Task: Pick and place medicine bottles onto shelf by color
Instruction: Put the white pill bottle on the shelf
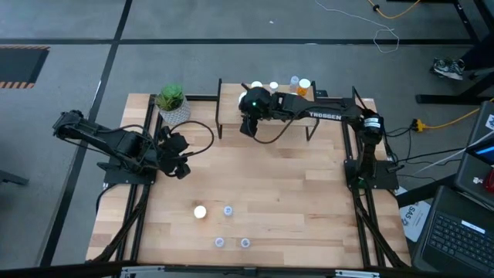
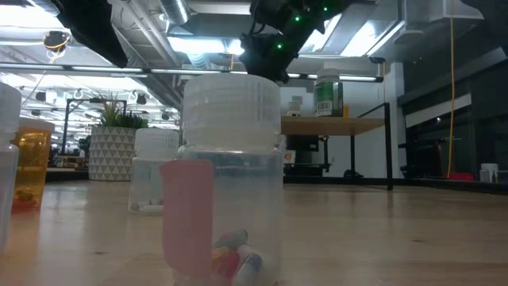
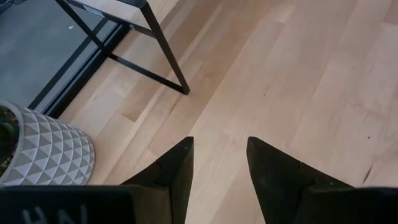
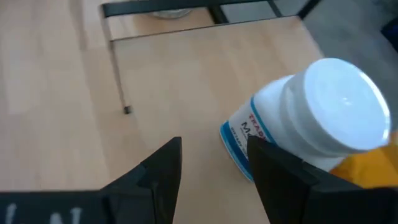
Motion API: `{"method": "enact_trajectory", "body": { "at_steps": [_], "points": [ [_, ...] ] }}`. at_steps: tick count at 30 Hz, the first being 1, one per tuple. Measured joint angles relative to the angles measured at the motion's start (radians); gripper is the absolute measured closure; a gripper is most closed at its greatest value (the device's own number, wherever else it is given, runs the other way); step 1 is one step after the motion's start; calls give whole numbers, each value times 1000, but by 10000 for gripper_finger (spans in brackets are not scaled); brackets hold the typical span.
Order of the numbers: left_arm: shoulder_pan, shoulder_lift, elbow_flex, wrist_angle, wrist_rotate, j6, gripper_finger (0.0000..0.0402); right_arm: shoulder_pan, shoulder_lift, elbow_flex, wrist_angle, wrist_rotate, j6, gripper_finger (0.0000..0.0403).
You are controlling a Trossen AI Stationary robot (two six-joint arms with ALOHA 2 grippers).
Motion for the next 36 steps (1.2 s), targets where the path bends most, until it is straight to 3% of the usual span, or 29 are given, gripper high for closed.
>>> {"method": "enact_trajectory", "body": {
  "at_steps": [17,32,36],
  "points": [
    [0,0,0,0,0,-3,257,-102,0,0,111,-68,-20,218],
    [0,0,0,0,0,-2,257,-51,0,0,64,-89,-22,218],
    [0,0,0,0,0,-2,257,-42,-1,0,103,-21,-26,218]
  ]
}}
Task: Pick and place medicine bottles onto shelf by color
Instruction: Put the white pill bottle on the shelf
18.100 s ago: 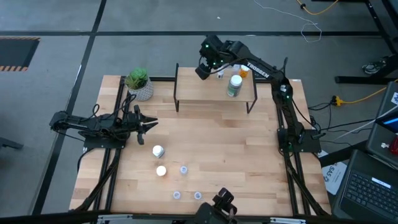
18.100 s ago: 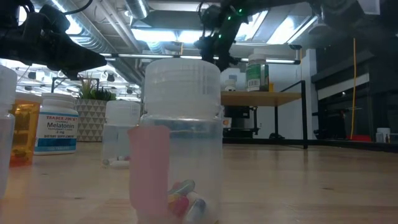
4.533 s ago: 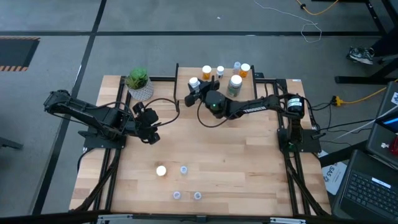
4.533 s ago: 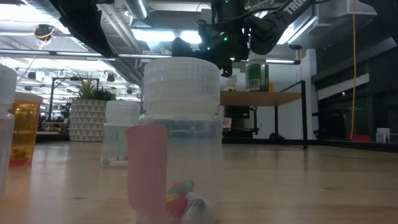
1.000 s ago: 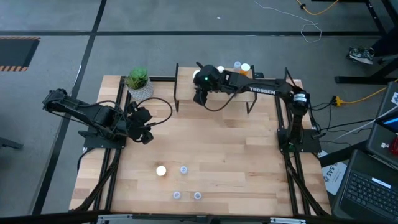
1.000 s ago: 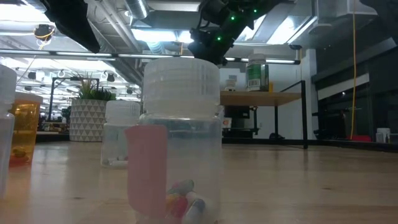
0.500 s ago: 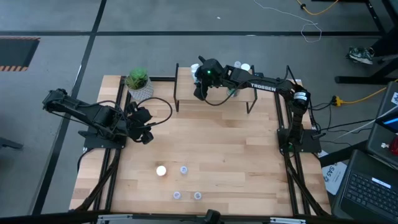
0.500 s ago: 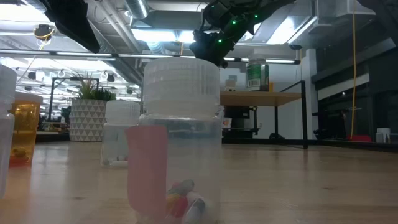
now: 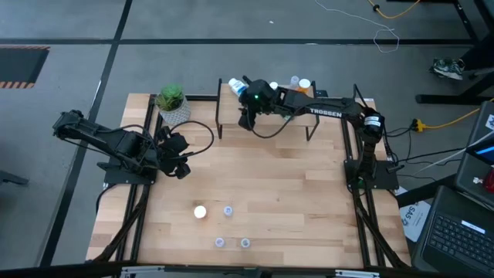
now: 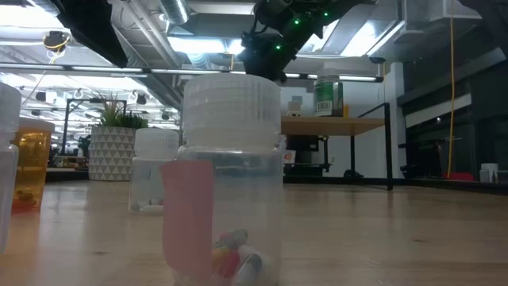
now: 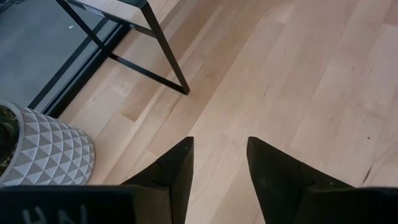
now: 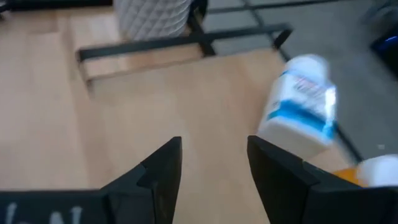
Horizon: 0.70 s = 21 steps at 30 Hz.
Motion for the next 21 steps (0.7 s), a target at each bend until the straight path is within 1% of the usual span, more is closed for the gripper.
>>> {"method": "enact_trajectory", "body": {
  "at_steps": [3,7,10,12,14,17,21],
  "points": [
    [0,0,0,0,0,0,257,-1,-1,0,51,59,-1,218],
    [0,0,0,0,0,0,257,-2,-1,2,76,76,-1,218],
    [0,0,0,0,0,0,257,12,-3,46,-11,150,-21,218],
    [0,0,0,0,0,0,257,28,-6,103,-69,207,-52,218],
    [0,0,0,-1,-1,0,257,37,-9,163,-119,229,-75,218],
    [0,0,0,-1,-41,1,257,28,-10,226,-131,190,-79,218],
    [7,0,0,0,-86,1,257,-52,-10,275,-139,83,-46,218]
  ]
}}
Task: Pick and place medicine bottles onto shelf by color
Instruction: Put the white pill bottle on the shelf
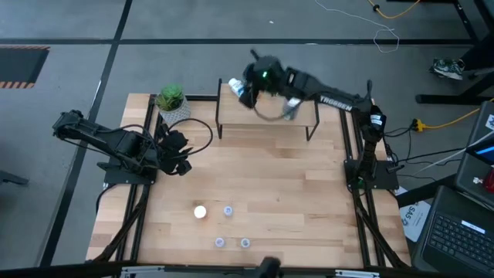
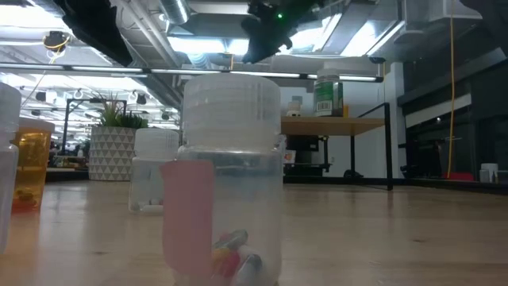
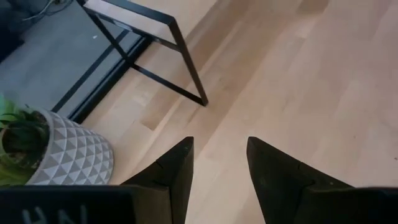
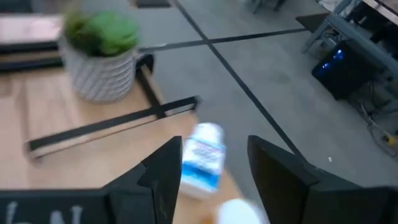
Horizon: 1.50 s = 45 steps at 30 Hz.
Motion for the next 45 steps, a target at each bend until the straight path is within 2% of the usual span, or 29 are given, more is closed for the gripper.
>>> {"method": "enact_trajectory", "body": {
  "at_steps": [4,9,12,14,18,23,25,27,33,37,40,45],
  "points": [
    [26,0,0,0,-4,0,257,-77,0,11,7,-76,-1,218],
    [94,0,0,55,-11,14,257,-130,1,11,-52,-88,1,218],
    [177,1,0,184,7,165,257,-139,1,11,-151,-77,30,218],
    [262,13,1,347,104,341,257,-136,-2,12,-243,-80,56,218],
    [492,48,27,633,470,654,257,-124,-30,12,-396,-82,139,218],
    [803,199,226,577,793,722,257,-70,-124,12,-438,34,195,218],
    [893,290,316,525,911,760,257,-46,-161,12,-438,89,226,218],
    [961,383,406,453,986,828,257,-24,-198,12,-441,109,263,218],
    [1076,605,631,198,1000,1150,257,50,-247,13,-532,96,310,218],
    [1101,677,701,179,1006,1313,257,69,-262,13,-572,104,284,218],
    [1130,730,756,200,1004,1365,257,68,-262,12,-578,118,203,218],
    [1168,860,880,205,1002,1386,257,25,-262,12,-574,238,102,218]
  ]
}}
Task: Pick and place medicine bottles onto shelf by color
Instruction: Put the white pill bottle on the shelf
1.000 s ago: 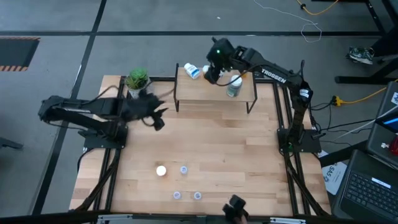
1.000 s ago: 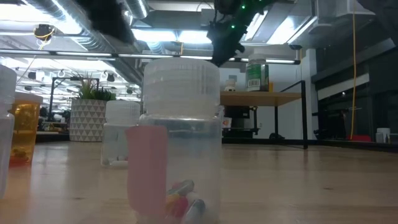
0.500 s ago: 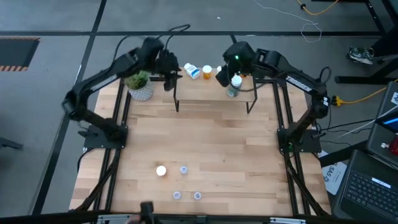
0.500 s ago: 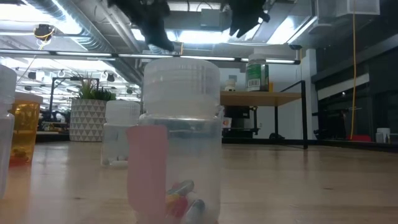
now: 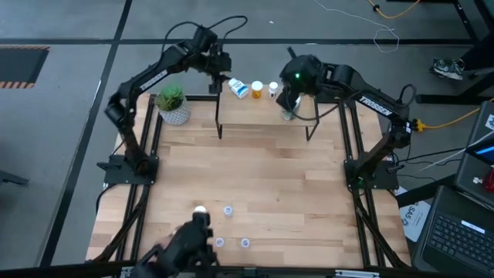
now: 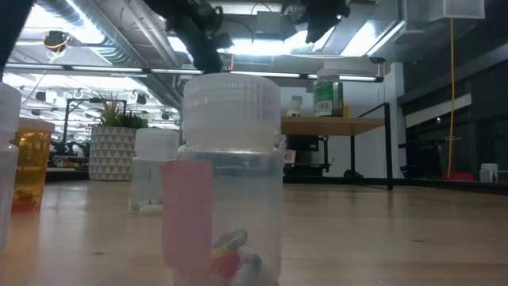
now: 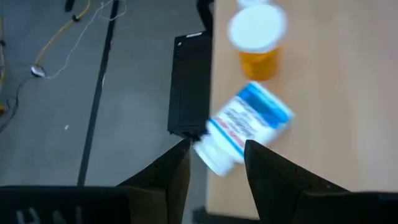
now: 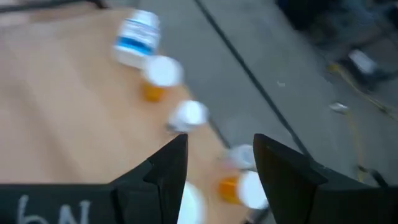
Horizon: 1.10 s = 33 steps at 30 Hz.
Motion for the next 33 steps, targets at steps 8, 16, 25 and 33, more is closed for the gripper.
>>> {"method": "enact_trajectory", "body": {
  "at_steps": [8,16,25,33],
  "points": [
    [0,180,92,124,-186,-38,257,-64,0,0,-6,14,-26,218],
    [-13,203,93,96,-199,-24,257,-65,0,-1,-39,12,-52,218],
    [-60,199,92,-44,-220,-13,257,-65,0,-1,-39,11,-53,218],
    [-131,187,92,-135,-223,-27,257,-66,0,-1,-53,11,-22,218]
  ]
}}
